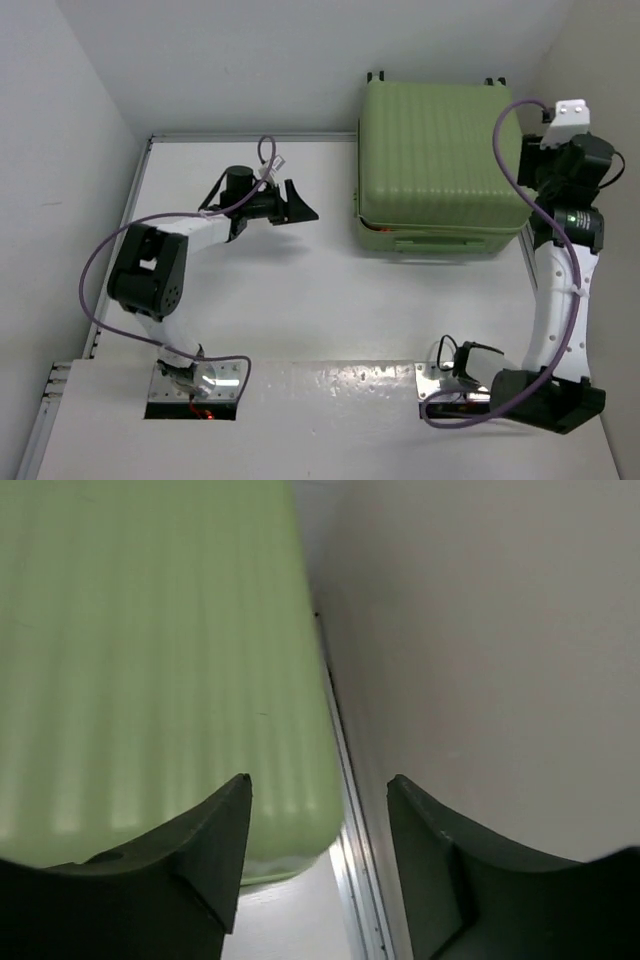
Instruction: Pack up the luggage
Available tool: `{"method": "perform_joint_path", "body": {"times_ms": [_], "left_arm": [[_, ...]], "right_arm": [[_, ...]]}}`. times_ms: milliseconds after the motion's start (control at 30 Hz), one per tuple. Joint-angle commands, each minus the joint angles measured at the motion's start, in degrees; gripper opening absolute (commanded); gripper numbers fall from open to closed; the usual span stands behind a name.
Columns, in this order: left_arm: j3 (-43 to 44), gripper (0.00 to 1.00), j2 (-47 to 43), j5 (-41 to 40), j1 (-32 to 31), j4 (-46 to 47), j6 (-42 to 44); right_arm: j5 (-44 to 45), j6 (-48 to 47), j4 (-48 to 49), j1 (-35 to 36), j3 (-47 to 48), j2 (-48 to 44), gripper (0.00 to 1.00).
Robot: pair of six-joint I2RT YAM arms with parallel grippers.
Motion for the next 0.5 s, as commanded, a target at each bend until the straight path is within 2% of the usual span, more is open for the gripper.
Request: {"method": "perform_joint_path", "body": {"times_ms": [0,33,100,167,233,300,333,367,400,433,467], "left_arm": [[3.1,0.71,4.8,4.1,-0.2,14.9,-8.6],[3.7,0.71,7.1,4.1,-0.2,18.9,-11.7],[6.3,0.71,9.2,4.6,-0.7,20.5,-13.4],[7.5,0.71,10.4,4.6,-1.3,21.9,-13.9],[8.2,0.71,10.4,4.6,-1.9,21.9,-12.6],[7.5,0.71,6.3,5.1,-4.0,17.8,-4.4],[7.5,0.7,4.4,4.0,-5.0,9.8,0.8],[7.5,0.7,2.3,3.0,-7.9,5.8,13.2],[8.1,0.7,-1.6,3.7,-9.4,2.1,20.4],[9.5,0.7,-2.2,5.0,-10.8,-9.4,27.3],[11.4,0.67,-2.2,5.6,-13.3,-13.9,37.1]], "right_arm": [[-3.5,2.1,2.2,-6.4,0.0,-0.1,0.54],[-2.8,1.3,3.6,-7.1,-0.5,-0.2,0.5],[-3.1,-0.9,4.6,-9.8,-3.3,0.0,0.46],[-3.0,-1.4,5.6,-12.8,-5.6,0.5,0.38],[-5.8,-1.0,3.4,-16.4,-6.1,0.7,0.35],[-12.7,0.5,2.1,-20.8,-8.8,-0.4,0.35],[-16.1,0.4,0.5,-21.3,-9.5,-1.4,0.35],[-17.9,0.6,-1.1,-21.7,-11.4,-1.6,0.36],[-18.5,0.5,-2.2,-22.4,-11.9,-2.9,0.37],[-18.7,0.5,-4.2,-22.4,-13.0,-3.4,0.4],[-18.3,0.6,-4.6,-22.5,-14.1,-4.0,0.42]]}}
